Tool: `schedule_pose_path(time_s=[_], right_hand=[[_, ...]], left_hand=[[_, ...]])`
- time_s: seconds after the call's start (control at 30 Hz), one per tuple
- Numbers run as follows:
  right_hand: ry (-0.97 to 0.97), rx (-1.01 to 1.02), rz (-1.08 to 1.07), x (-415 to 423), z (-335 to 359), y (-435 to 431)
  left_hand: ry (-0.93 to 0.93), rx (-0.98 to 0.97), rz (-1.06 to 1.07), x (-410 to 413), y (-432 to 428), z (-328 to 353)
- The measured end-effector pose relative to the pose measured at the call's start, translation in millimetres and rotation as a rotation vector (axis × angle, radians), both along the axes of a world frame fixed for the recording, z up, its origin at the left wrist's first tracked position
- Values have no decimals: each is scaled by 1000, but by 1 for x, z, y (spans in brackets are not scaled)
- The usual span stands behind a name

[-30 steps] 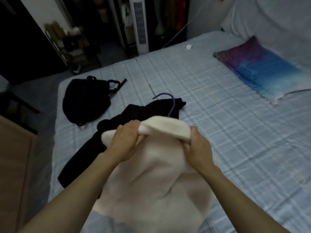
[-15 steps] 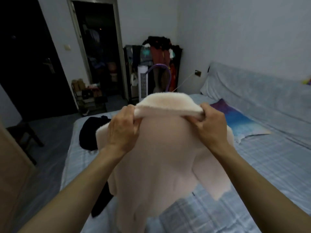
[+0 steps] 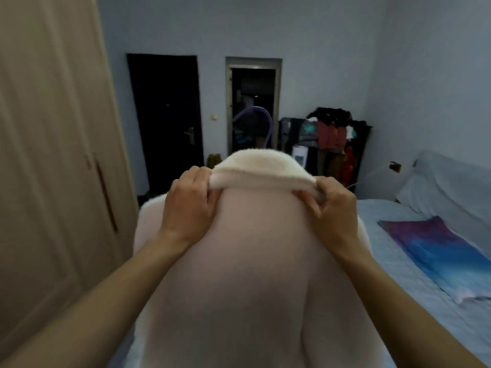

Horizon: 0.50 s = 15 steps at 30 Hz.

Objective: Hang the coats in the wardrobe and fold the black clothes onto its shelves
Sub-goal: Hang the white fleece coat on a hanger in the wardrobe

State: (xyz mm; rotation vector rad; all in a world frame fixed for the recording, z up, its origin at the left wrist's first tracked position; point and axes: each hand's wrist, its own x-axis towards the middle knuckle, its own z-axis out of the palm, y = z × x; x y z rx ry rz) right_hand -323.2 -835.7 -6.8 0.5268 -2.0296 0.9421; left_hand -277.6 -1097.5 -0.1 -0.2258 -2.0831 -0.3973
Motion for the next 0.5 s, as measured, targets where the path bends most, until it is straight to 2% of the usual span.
schedule_pose_path(time_s=[0.2,0.5], right_hand=[[-16,-17,206,38,-5,-47],[-40,-94,646,138,30,-177]], left_hand=[[-19,26,223,101,-27,-3],[50,35,617,274,-102,17]])
